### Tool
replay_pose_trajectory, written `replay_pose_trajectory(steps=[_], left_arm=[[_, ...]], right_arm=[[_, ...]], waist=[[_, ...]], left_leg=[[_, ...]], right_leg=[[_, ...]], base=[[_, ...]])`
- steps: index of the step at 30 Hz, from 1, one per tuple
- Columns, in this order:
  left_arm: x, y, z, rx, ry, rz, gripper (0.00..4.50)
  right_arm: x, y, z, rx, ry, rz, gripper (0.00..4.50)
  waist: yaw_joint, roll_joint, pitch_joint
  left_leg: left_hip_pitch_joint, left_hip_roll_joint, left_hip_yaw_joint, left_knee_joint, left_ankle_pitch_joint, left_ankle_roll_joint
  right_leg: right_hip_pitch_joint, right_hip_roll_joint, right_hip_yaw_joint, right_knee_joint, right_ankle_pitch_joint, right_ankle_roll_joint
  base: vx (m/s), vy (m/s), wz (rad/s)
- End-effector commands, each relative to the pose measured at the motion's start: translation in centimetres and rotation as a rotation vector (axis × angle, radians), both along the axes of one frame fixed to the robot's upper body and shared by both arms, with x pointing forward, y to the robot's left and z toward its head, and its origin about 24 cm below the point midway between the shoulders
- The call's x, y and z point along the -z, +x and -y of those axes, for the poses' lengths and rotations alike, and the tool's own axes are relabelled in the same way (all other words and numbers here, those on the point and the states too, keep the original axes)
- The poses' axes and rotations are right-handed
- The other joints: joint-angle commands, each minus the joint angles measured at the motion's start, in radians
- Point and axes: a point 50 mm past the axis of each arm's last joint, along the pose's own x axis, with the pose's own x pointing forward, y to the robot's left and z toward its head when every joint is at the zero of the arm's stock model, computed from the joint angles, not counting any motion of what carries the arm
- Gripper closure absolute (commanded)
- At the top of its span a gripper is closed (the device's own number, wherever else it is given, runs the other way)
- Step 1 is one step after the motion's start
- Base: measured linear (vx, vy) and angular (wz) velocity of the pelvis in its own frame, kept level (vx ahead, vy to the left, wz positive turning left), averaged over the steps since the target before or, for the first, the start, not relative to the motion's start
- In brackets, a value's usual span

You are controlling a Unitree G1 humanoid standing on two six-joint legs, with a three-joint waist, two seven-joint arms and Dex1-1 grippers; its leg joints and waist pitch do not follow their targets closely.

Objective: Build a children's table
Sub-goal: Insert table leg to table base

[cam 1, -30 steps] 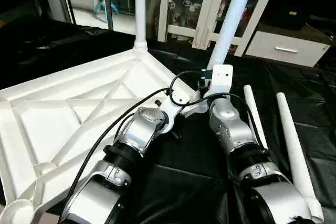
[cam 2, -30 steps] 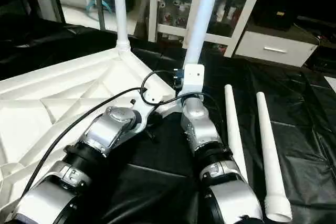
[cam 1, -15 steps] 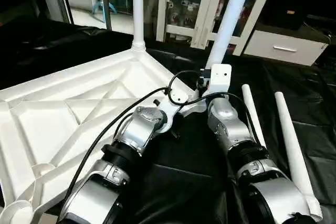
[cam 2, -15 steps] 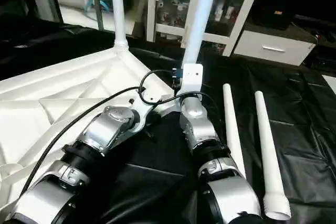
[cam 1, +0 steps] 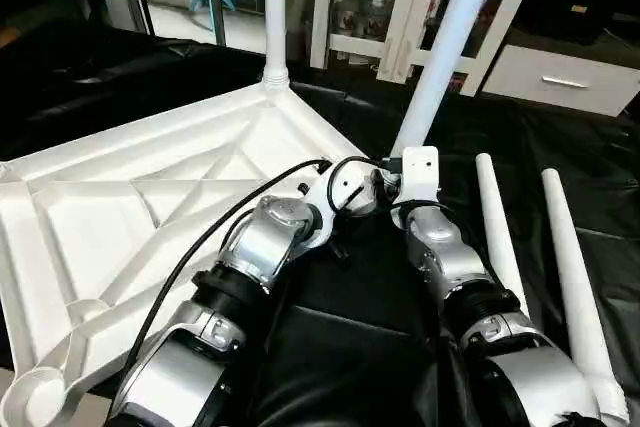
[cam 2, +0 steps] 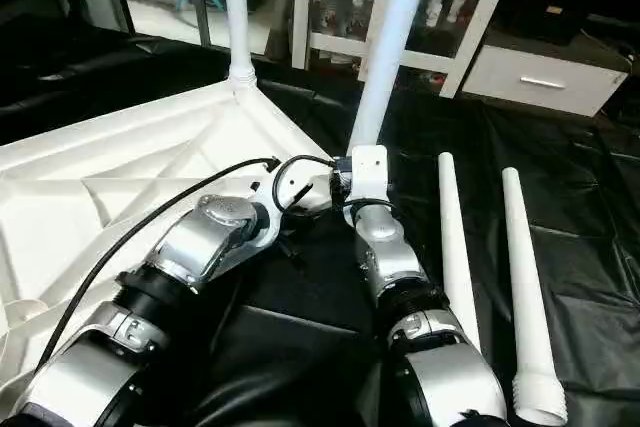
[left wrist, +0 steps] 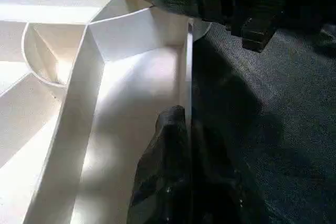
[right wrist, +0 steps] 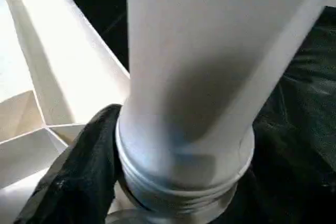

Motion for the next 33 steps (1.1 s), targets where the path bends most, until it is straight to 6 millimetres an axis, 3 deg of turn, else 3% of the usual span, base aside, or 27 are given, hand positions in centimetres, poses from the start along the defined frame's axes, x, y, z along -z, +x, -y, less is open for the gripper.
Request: replay_pose_trajectory(steps=[1,7,11,18,20,23,28,31,33], left_arm=[[-0.6,0.5,-1.1,-0.026,0.009,0.034,4.50],[-0.6,0.5,-1.1,-0.023,0.011,0.033,4.50],[-0.6,0.5,-1.2,-0.023,0.011,0.032,4.50],[-0.5,0.5,-1.2,-0.021,0.015,0.027,4.50],[-0.4,0.5,-1.3,-0.021,0.017,0.024,4.50],[-0.3,0.5,-1.3,-0.019,0.019,0.023,4.50],[-0.1,0.3,-1.7,0.006,0.020,0.017,4.50],[0.1,0.0,-2.1,0.047,0.028,0.005,4.50],[0.3,-0.4,-2.5,0.086,0.028,-0.013,4.50]], right_arm=[[1.5,-0.7,2.0,0.044,-0.031,-0.070,0.48],[0.8,-1.0,2.0,-0.004,0.000,-0.037,0.03],[0.8,-1.2,1.9,-0.023,0.026,-0.025,0.03],[1.3,-2.3,1.9,-0.115,0.095,-0.025,0.03],[1.2,-3.2,2.4,-0.161,0.116,-0.014,0.03],[0.9,-3.8,3.0,-0.201,0.124,-0.001,0.03],[-0.8,-5.4,5.1,-0.322,0.139,0.041,0.03],[-2.1,-6.1,6.4,-0.404,0.139,0.059,0.03],[-3.2,-6.8,7.5,-0.516,0.107,0.058,0.03]], waist=[[0.007,0.000,-0.053],[0.009,-0.001,-0.053],[0.009,0.000,-0.052],[0.010,-0.001,-0.052],[0.014,-0.001,-0.053],[0.011,-0.001,-0.051],[0.018,-0.003,-0.051],[0.021,-0.005,-0.047],[0.020,0.004,-0.045]], left_leg=[[-0.006,0.050,-0.009,-0.054,0.038,0.113],[-0.005,0.050,-0.009,-0.049,0.073,0.149],[-0.005,0.051,-0.009,-0.050,0.037,0.137],[-0.007,0.051,-0.010,-0.047,0.053,0.149],[-0.008,0.052,-0.012,-0.046,0.064,0.160],[-0.008,0.052,-0.012,-0.046,0.039,0.156],[-0.011,0.053,-0.016,-0.045,0.040,0.158],[-0.012,0.054,-0.016,-0.045,0.008,0.156],[-0.011,0.053,-0.016,-0.045,-0.004,0.148]], right_leg=[[0.063,-0.085,0.049,-0.038,0.093,-0.274],[0.065,-0.086,0.048,-0.035,0.120,-0.290],[0.064,-0.088,0.048,-0.040,0.060,-0.289],[0.066,-0.087,0.048,-0.037,0.084,-0.298],[0.069,-0.087,0.048,-0.036,0.100,-0.292],[0.067,-0.087,0.048,-0.041,0.052,-0.295],[0.071,-0.088,0.048,-0.041,0.052,-0.280],[0.071,-0.088,0.050,-0.046,0.002,-0.270],[0.066,-0.088,0.049,-0.049,-0.034,-0.269]], base=[[0.000,0.000,0.00],[0.000,0.000,0.00],[0.000,0.000,0.00],[0.000,0.000,0.00],[0.000,0.000,0.00],[0.000,0.000,0.00],[0.000,0.000,0.00],[0.000,0.000,0.00],[0.000,0.000,0.00]])
